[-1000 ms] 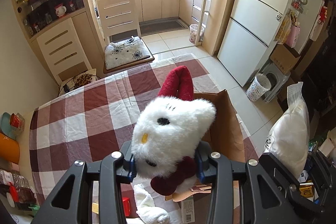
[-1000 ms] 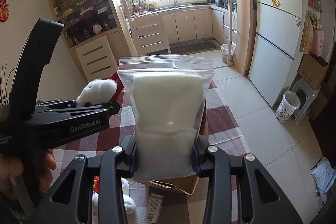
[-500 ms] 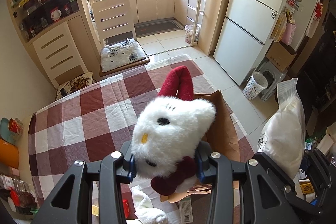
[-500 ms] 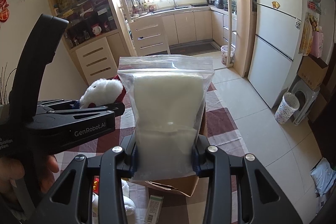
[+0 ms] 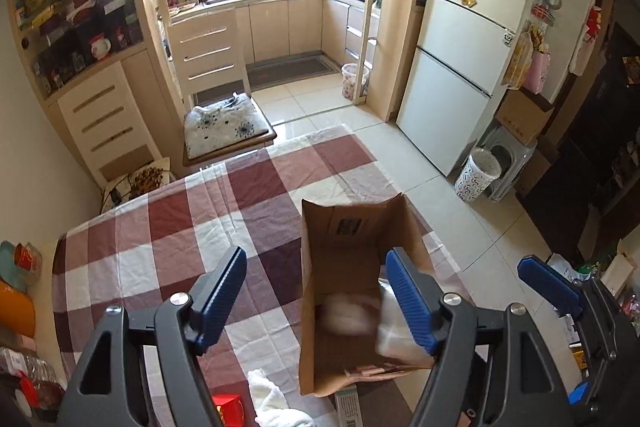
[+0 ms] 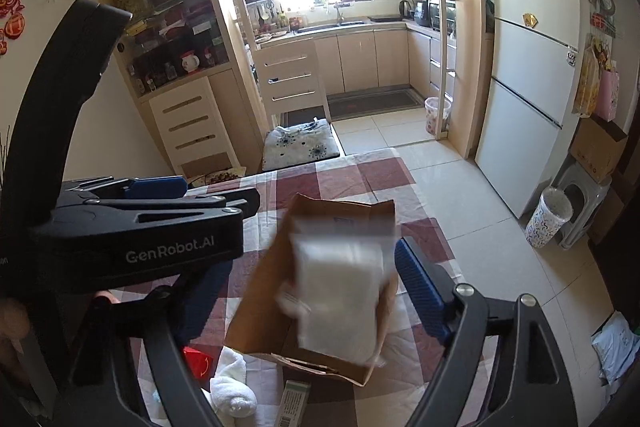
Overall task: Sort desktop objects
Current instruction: 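Open the left tool to drop the plush toy while the right tool releases the bag into the box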
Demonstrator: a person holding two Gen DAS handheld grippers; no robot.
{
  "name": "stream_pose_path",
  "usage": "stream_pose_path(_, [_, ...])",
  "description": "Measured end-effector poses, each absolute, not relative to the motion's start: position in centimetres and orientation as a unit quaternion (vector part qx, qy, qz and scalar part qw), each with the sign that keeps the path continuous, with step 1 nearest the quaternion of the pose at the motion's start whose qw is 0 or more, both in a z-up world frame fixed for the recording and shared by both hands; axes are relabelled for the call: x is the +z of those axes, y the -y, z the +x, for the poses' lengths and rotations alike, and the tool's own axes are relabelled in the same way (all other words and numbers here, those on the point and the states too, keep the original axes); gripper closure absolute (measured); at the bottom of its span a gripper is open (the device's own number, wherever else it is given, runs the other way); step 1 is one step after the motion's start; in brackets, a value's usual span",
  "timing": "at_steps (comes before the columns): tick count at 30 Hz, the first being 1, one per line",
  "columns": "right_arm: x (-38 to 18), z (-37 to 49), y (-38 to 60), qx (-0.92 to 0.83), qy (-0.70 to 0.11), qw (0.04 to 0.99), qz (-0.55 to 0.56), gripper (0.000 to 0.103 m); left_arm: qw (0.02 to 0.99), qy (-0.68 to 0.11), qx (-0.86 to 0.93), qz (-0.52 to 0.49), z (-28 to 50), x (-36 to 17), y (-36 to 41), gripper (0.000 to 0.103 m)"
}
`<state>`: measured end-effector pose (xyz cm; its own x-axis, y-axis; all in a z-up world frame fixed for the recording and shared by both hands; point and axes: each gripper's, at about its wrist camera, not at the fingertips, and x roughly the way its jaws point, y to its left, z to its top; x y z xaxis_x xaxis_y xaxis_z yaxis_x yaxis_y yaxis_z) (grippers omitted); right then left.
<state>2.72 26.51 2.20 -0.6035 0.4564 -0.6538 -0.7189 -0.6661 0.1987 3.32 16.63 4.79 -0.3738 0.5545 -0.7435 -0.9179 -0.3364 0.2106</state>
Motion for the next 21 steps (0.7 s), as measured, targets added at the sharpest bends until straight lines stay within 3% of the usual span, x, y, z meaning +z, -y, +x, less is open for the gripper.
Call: stream_pose_path(21, [2.8, 3.9, -25.9, 0.860, -0.240, 0.344, -0.291, 0.019, 0.470, -0.318, 0.771, -0.289, 3.8, 4.7, -15.3, 0.029])
